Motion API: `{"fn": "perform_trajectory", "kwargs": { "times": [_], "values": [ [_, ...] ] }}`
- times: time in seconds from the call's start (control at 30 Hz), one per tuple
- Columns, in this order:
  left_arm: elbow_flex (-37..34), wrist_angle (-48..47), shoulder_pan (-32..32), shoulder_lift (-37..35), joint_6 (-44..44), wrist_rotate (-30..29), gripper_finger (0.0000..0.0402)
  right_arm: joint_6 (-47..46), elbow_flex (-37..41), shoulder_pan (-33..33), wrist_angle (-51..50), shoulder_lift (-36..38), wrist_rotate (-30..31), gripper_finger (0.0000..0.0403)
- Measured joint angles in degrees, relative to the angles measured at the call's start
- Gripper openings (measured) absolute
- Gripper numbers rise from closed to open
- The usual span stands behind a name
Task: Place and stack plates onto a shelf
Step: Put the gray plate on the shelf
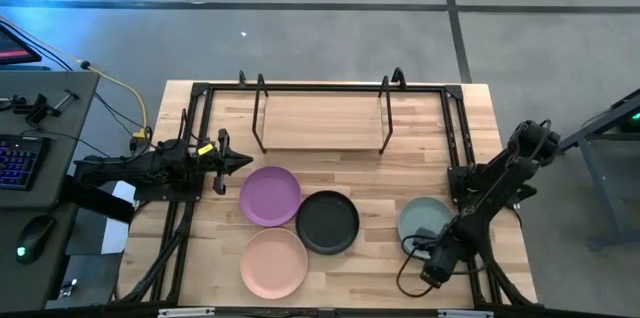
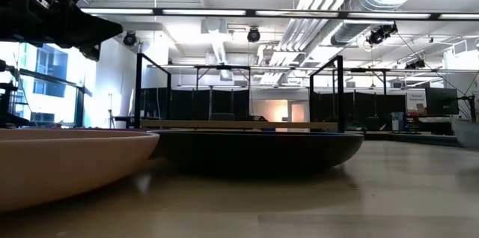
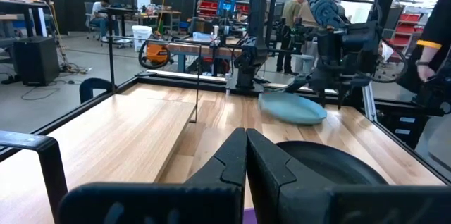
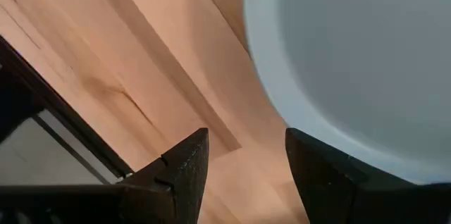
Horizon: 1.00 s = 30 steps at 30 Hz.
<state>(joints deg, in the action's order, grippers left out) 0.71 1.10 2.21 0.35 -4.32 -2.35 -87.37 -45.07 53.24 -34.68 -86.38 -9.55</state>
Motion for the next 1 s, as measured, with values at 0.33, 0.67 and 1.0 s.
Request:
{"fn": "perform_trajectory", "kwargs": {
  "times": [0.33,0.67,1.0],
  "values": [
    [0.0,0.0,0.0,0.0,0.0,0.0,0.0,5.3,-4.3,-1.3,-8.7,0.4,3.8,0.0188],
    [0.0,0.0,0.0,0.0,0.0,0.0,0.0,12.1,-4.7,-1.9,-11.0,0.0,9.5,0.0188],
    [0.0,0.0,0.0,0.0,0.0,0.0,0.0,22.1,-2.6,-3.6,-9.0,-3.5,8.7,0.0185]
  ]
}}
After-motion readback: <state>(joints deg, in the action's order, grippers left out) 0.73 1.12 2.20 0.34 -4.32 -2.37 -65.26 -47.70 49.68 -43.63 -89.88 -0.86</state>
